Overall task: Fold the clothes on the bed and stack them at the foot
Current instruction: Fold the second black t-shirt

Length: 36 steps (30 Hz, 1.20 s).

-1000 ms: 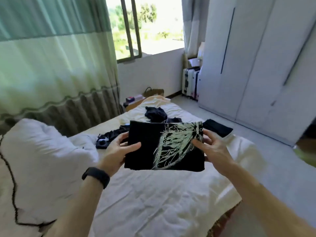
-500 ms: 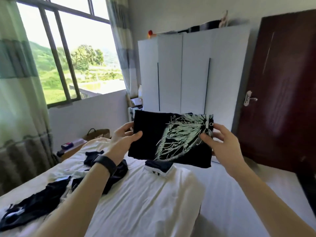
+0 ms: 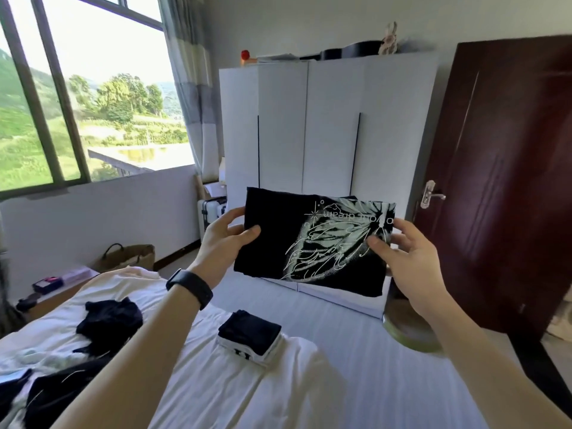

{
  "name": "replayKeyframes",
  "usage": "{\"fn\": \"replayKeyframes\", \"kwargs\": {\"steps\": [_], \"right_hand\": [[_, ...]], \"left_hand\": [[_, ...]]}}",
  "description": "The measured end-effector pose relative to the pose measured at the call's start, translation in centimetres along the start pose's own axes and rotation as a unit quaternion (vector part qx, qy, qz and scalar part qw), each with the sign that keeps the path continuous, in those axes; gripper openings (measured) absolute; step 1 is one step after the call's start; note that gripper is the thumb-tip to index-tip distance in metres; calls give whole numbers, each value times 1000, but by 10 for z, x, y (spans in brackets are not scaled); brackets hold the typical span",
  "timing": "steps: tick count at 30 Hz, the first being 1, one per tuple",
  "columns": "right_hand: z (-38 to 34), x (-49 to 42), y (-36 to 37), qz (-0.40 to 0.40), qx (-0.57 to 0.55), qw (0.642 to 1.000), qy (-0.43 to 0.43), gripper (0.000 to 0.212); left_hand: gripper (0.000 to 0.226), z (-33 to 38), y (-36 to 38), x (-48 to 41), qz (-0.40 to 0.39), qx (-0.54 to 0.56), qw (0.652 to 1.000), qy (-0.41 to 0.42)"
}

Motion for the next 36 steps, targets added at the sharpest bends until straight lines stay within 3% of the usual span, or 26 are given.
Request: {"fn": "replayKeyframes", "kwargs": {"steps": [14, 20, 24, 29, 36], "right_hand": [[228, -169, -30, -2, 37, 992, 121, 42], [337, -264, -53, -51, 64, 980, 180, 35], [408, -304, -57, -105, 84, 960, 246, 32], [499, -336, -35, -174, 122, 916, 339, 27], [609, -400, 34, -308, 179, 863, 359, 28]], "left_hand": [[37, -209, 92, -181, 14, -19, 992, -125], [35, -312, 148, -238, 83, 0, 978, -192], [35, -387, 167, -244, 159, 23, 949, -273], [33, -472, 179, -239, 300, 48, 886, -351], [28, -569, 176, -264, 421, 100, 811, -395]]}}
Point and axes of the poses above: each hand's wrist, its own x-axis away from the middle knuckle, its own y-axis out of the palm, z = x × y, the point moved 4 cm from there along -x, towards the middle knuckle, and after that the axes turned 3 degrees about z, right-handed, at the moved point
